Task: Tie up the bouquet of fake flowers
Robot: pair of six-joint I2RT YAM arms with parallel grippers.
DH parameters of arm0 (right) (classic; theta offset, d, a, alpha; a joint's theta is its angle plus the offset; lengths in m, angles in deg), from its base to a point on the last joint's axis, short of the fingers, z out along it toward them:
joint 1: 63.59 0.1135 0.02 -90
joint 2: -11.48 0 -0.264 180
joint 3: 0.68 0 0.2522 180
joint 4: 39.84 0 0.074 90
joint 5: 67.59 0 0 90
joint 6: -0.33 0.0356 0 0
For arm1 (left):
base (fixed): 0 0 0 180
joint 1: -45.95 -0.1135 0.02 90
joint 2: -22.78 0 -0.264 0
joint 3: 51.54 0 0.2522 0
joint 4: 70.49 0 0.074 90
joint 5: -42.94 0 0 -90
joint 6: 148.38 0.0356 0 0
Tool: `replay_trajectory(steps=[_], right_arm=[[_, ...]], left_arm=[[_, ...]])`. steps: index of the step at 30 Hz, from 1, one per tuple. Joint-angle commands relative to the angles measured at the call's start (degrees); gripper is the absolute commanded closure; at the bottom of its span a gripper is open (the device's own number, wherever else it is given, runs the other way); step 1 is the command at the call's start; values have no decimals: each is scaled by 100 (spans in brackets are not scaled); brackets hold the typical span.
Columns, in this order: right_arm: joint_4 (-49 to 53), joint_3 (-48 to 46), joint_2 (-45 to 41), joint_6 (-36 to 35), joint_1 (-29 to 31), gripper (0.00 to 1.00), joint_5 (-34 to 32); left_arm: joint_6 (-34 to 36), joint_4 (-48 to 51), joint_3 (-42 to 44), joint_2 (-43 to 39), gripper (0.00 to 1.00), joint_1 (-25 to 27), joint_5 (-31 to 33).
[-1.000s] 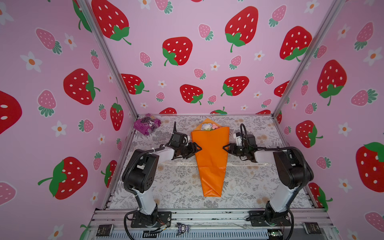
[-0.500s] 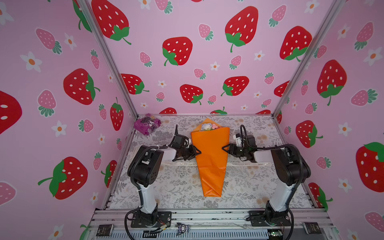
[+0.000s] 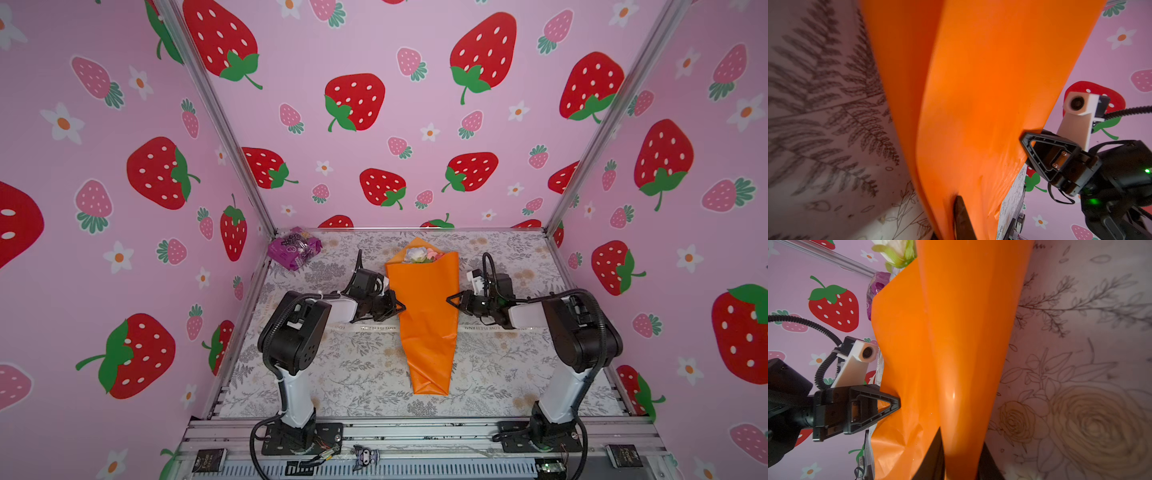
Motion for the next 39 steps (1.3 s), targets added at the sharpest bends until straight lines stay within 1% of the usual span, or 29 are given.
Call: replay_trajectory(steps=[1,10,13,15,17,20,25,28,29,30,31,32,33,34,36,39], right_arm=[[-78,-160,-204,6,-42,76,-116],[-14,-330,-219,19,-64,77,-121],[-28,-410,-284,51,-64,80,-127],[-124,-493,-321,100,-64,86,-106],[-109,-501,-327,99,-55,87,-103],[-105,-574,-405,111,-47,91,-86],[-60,-581,-369,54,-47,89,-126],[-19,-526,-325,54,-51,87,-137],[-17,-530,-335,54,-47,84,-130],[-9,-531,-352,62,-47,74,-147],[39,-515,-393,59,-54,64,-176],[133,-494,-441,33,-55,59,-220],[244,-479,-524,-14,-64,55,-307],[373,-462,-640,-64,-77,51,-460],[802,-437,-921,-162,-121,47,-844],[1412,-493,-1491,-299,-236,36,-1612]], left_arm=[[-65,-40,-110,-77,92,54,-59],[31,99,-84,-54,92,79,-21],[48,109,-54,-126,92,79,-14],[56,122,-46,-137,92,77,-22],[49,127,-43,-116,93,79,-47],[31,100,35,-143,93,94,-76],[-3,20,134,-163,93,105,-51],[-2,40,123,-153,90,110,-50],[2,60,125,-175,88,114,-26],[26,105,126,-225,82,114,28],[59,164,134,-294,73,114,102],[94,237,134,-363,69,114,156],[146,339,100,-439,67,114,201],[218,494,61,-514,62,113,258],[374,831,3,-681,48,111,445],[540,1251,92,-1020,30,97,842]])
